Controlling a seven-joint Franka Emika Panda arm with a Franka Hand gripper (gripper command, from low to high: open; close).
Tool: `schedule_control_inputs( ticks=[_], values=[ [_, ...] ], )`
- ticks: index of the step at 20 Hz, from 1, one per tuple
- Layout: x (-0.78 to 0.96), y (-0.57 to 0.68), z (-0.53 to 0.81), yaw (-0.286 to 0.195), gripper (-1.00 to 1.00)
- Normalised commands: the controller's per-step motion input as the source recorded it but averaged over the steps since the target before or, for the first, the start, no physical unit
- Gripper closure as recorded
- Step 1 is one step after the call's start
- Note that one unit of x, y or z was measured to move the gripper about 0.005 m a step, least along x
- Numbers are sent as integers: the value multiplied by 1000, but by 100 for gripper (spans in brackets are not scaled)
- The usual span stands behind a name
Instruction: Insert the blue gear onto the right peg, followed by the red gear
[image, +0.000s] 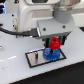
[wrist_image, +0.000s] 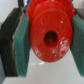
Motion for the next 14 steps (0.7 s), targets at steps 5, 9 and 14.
schedule_control_inputs(
  ticks=[5,9,14],
  values=[
    [230,-88,-119,0,100],
    [207,-105,-160,0,100],
    [208,-14,-70,0,100]
  ],
)
